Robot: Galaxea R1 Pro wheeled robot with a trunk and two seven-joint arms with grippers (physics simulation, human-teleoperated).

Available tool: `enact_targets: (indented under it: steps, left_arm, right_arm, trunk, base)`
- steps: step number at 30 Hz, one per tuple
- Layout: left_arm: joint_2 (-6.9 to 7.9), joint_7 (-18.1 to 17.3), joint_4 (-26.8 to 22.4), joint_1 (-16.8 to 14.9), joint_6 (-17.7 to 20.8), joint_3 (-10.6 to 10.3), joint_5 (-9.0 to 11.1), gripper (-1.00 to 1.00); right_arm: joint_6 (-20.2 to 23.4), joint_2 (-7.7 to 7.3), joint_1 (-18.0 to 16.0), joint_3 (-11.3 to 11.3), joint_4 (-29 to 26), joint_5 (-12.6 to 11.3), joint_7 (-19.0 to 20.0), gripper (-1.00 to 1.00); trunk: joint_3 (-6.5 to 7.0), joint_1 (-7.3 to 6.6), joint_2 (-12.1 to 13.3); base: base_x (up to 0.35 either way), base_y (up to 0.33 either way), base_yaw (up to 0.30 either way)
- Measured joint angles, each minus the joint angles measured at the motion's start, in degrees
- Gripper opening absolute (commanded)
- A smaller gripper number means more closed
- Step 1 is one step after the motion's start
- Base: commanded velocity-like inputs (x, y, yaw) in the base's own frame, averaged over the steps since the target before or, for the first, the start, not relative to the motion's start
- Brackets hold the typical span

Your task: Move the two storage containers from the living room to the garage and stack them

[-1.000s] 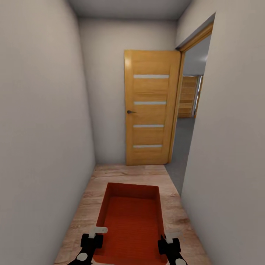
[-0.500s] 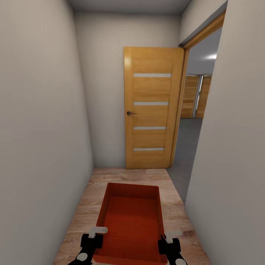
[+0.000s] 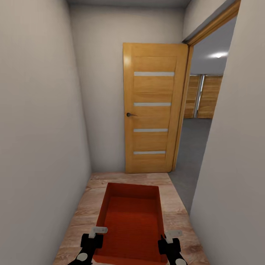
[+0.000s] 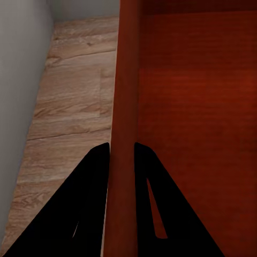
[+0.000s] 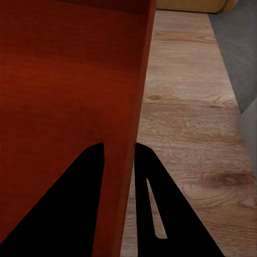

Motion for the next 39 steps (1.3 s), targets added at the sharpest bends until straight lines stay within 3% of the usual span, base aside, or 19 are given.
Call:
enact_targets:
  steps: [39]
  left_arm:
    - [0.06, 0.0, 0.0, 0.0, 0.0, -0.1, 0.0, -1.0]
  right_arm:
    - [0.0, 0.05, 0.0, 0.1, 0.0, -0.2, -0.1, -1.0]
  trunk:
    - [0.0, 0.0, 0.0]
  base:
    - [0.339, 0.0, 0.0]
